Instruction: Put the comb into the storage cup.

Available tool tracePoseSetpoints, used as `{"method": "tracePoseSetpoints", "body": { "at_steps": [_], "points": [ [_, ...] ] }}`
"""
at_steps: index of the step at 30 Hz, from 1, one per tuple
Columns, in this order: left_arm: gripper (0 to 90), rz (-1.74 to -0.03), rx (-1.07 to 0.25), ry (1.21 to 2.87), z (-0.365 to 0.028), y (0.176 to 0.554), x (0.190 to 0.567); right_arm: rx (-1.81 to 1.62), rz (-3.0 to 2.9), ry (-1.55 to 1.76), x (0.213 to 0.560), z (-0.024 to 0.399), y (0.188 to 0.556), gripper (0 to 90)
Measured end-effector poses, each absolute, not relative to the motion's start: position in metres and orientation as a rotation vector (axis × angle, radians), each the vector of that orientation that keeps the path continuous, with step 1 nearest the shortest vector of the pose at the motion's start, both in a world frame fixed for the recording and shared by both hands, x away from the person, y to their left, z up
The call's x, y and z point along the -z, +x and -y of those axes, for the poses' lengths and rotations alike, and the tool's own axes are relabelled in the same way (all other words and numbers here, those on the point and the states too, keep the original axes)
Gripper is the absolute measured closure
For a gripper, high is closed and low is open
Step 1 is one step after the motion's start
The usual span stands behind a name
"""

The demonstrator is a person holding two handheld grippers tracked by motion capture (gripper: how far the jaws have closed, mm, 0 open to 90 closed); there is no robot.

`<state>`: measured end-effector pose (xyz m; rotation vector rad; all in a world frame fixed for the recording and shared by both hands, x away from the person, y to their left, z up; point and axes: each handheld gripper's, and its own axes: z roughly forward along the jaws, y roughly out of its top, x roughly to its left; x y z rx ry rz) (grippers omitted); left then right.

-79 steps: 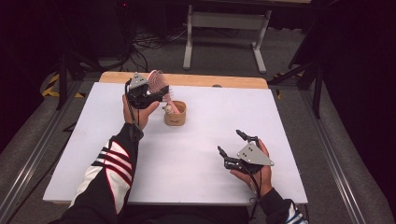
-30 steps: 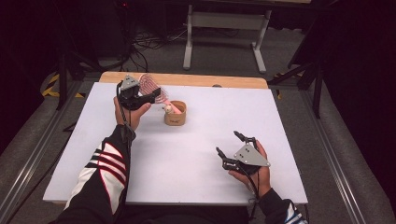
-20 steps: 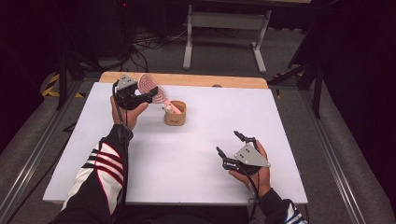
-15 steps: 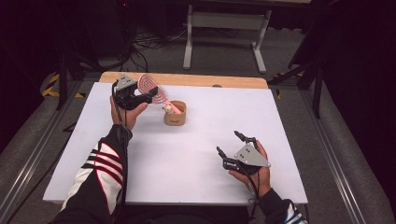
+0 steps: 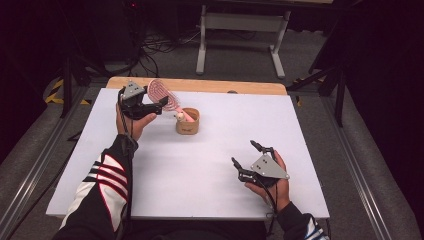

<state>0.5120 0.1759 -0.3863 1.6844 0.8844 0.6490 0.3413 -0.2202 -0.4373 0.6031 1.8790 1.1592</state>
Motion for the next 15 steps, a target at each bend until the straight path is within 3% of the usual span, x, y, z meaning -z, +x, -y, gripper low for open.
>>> {"method": "tracePoseSetpoints", "body": {
  "at_steps": [15],
  "points": [
    [4.0, -0.851, -0.630, 1.699, -0.1791, 0.5079, 0.3889, -1.158, -1.875, 0.607, 0.4371, 0.2209, 0.3416, 21.1]
  ]
}}
